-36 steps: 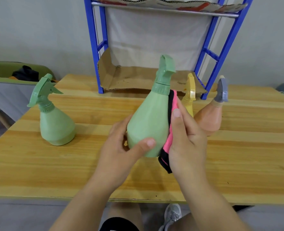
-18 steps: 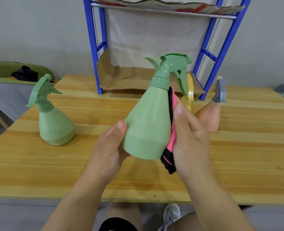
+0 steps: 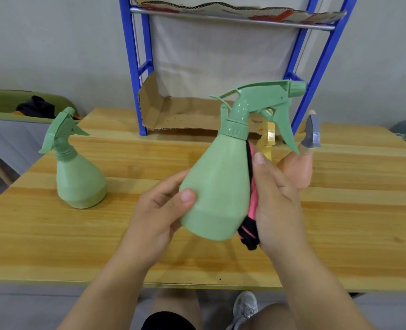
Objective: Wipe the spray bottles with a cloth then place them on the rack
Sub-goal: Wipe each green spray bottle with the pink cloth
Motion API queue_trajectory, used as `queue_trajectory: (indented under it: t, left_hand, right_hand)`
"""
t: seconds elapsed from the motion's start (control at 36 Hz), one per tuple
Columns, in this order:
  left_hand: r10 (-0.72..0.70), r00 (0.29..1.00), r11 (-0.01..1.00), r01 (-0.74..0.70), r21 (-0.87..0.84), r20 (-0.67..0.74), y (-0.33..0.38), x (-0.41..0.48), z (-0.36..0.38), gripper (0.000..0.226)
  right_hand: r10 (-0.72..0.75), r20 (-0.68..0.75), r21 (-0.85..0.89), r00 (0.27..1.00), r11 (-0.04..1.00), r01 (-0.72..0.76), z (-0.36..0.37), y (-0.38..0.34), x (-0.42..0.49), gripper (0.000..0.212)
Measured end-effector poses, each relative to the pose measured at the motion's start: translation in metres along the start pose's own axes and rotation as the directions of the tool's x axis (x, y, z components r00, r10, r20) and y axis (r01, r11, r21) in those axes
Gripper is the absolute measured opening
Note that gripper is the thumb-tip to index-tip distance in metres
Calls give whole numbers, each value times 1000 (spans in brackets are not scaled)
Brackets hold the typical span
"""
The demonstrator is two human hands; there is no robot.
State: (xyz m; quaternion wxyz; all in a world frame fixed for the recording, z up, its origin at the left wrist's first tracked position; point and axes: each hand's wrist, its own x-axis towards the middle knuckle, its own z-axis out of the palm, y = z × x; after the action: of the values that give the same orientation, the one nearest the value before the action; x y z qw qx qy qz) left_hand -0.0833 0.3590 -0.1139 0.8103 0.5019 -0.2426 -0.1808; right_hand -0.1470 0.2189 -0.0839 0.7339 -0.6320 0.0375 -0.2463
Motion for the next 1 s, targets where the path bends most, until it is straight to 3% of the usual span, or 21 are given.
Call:
queue_trajectory:
  t: [0.11, 0.17, 0.31, 0.39, 0.5, 0.58, 0.69, 0.81, 0.92, 1.0]
  left_hand:
    - [-92, 995, 994, 94, -57, 44, 2, 2, 3, 73]
    - [-99, 995, 994, 100, -50, 24, 5, 3, 7, 66]
    - [6, 976, 999, 5, 49, -220, 2, 4, 17, 40]
    - [89, 963, 988, -53, 145, -254, -1, 0, 22, 36]
    - [113, 974, 944, -44, 328, -195, -9, -2, 20, 67]
    - [81, 973, 968, -26, 250, -214, -8, 0, 17, 70]
    - [-25, 996, 998, 29, 50, -81, 1, 1, 10, 66]
    - [-140, 990, 990, 139, 28, 6, 4, 5, 9, 69]
    - [-139, 989, 988, 143, 52, -58, 2, 5, 15, 44]
    - [-78, 988, 994, 88, 66, -137, 0, 3, 20, 53]
  right_hand:
    - [4, -47, 74, 999, 997, 0, 0, -4, -3, 42]
    - [-18, -94, 53, 995, 998, 23, 1, -4, -1, 44]
    - [-94, -144, -98, 985, 992, 80, 3, -3, -1, 29]
    - [-101, -189, -142, 977, 987, 74, 5, 0, -2, 31]
    - [-129, -166, -249, 978, 965, 85, 9, 0, -5, 33]
    - [-147, -116, -254, 982, 961, 114, 11, -1, -8, 18]
    - [-104, -81, -148, 991, 985, 91, 4, -2, -5, 45]
    - [-77, -62, -82, 995, 994, 72, -1, -4, -3, 44]
    - [-86, -79, -101, 993, 992, 78, -4, 0, -3, 37]
    - [-128, -96, -179, 987, 978, 110, -5, 3, -3, 39]
